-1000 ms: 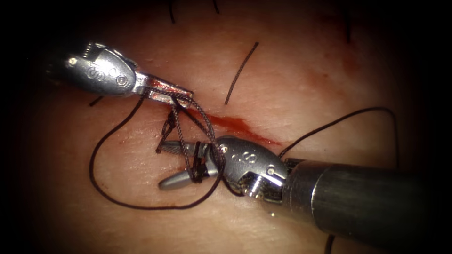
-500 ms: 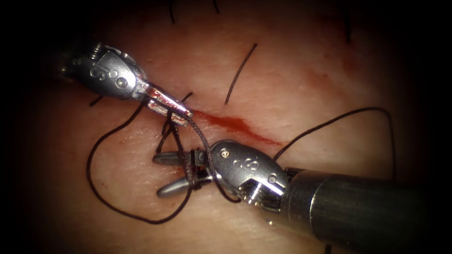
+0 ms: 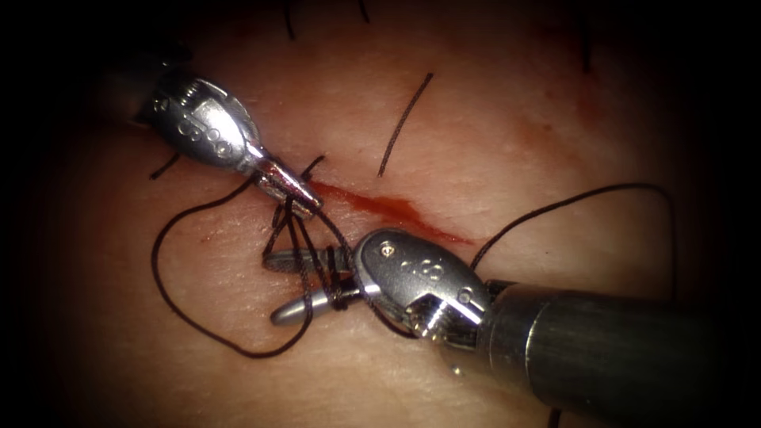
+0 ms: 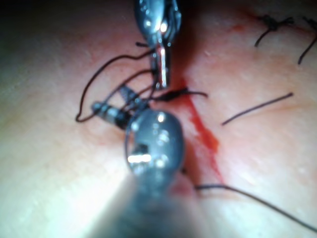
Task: Wound Closure
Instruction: Untangle the thread and adjust the positioning of the thread to clear the space
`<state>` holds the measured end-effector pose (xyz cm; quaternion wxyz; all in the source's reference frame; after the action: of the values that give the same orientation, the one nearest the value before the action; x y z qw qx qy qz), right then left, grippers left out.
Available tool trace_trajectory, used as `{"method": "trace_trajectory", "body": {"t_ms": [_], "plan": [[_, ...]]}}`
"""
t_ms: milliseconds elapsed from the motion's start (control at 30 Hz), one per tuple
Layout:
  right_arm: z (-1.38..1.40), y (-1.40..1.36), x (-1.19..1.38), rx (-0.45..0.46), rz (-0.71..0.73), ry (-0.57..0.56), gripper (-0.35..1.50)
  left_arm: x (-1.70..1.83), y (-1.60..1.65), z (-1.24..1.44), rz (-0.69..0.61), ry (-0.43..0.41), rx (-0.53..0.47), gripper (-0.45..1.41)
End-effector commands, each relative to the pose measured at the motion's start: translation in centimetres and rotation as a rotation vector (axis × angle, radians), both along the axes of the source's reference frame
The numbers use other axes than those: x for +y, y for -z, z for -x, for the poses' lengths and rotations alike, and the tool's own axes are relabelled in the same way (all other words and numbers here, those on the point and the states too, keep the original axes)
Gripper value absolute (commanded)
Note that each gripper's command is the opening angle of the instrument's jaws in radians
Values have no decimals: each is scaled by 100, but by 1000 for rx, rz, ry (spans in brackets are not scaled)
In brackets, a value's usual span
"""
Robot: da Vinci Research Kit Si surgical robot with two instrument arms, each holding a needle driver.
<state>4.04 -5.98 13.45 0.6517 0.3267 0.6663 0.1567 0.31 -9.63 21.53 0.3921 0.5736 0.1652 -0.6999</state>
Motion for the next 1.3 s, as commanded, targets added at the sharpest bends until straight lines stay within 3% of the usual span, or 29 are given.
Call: {"method": "trace_trajectory", "body": {"t_ms": [33, 300, 333, 367, 433, 500, 767, 933, 1000, 1133, 1300], "plan": [[-5, -6, -3, 11, -9, -8, 44, -7, -6, 4, 6, 4, -3, -45], [8, -4, 8, 71, -60, -93, 43, -8, -2, -2, 60, 75, -13, -45], [10, -5, 9, 67, -61, -98, 43, -7, -1, -3, 62, 95, -11, -3], [15, -7, 11, 60, -63, -112, 43, -3, 1, -6, 41, 139, 19, 83], [17, -11, 13, 48, -61, -117, 43, 2, 4, -12, 15, 202, 74, 106], [18, -13, 13, 40, -58, -117, 43, 7, 9, -18, -30, 262, 141, 108], [16, -15, 12, 23, -53, -110, 43, -3, 37, -29, -44, 344, 227, 120], [16, -15, 12, 21, -53, -113, 43, -19, 51, -31, -53, 366, 254, 93], [16, -14, 13, 19, -53, -112, 43, -31, 62, -35, -143, 435, 307, 83], [16, -14, 12, 3, -49, -100, 43, -53, 82, -40, -346, 594, 409, 81], [16, -13, 14, -50, -40, -93, 43, -86, 113, -44, -634, 817, 426, 89]]}}
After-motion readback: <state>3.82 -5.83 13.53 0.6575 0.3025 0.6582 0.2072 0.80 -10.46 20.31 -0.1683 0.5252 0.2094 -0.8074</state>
